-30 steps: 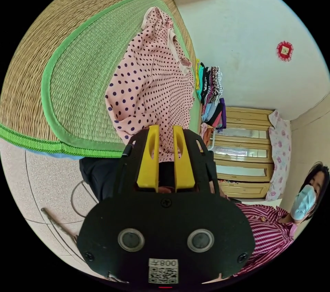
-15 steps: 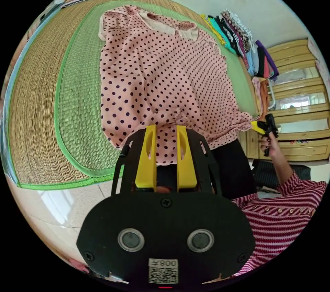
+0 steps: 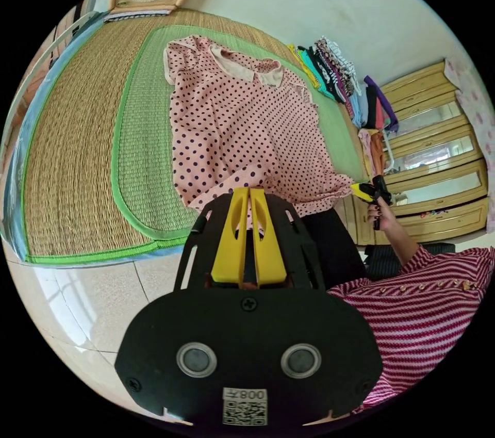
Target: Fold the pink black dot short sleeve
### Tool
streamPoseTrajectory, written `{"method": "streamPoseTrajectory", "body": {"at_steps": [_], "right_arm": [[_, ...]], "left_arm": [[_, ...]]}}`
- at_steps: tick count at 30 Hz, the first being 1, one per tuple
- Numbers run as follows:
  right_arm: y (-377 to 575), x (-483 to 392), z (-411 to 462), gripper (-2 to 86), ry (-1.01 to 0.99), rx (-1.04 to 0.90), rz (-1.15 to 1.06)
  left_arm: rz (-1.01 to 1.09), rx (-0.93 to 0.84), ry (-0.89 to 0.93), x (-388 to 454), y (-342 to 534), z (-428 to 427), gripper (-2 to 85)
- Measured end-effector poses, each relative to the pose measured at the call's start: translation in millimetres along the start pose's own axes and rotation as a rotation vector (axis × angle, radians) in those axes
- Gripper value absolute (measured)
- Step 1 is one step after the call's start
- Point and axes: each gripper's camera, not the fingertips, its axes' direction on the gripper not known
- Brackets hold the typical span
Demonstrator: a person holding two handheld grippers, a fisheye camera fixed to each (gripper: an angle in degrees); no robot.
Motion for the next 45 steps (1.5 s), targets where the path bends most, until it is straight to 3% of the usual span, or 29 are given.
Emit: {"method": "streamPoseTrajectory", "body": {"at_steps": [5, 11, 22, 29, 34, 39, 45], "right_arm": [[8, -3, 10, 0.2, -0.010, 0.011, -0.002], [21, -4, 26, 0.2, -0.011, 0.002, 0.005], [41, -6, 53, 0.4, -0.006, -0.001, 0.022], [52, -11, 73, 0.3, -0.021, 0.000, 0.023], [35, -34, 73, 0.2, -0.054, 0.017, -0.027], [-29, -90, 63, 0.2, -0.051, 0.037, -0.141], [-143, -257, 26, 0.2, -0.043, 0.118, -0.397]], "left_arm": [[-0.017, 0.031, 0.106, -13, 40, -25, 0.3], [-0.109, -0.062, 0.109, -39, 97, -15, 0.7], [-0.426, 0.114, 0.396, -86, 154, 0, 8.9], [-0.422, 0.099, 0.492, -80, 155, 12, 2.2], [-0.349, 0.201, 0.517, -72, 130, -25, 0.9], [-0.239, 0.283, 0.487, -62, 42, -63, 0.5], [-0.038, 0.509, 0.502, 1, -101, -163, 0.4]]}}
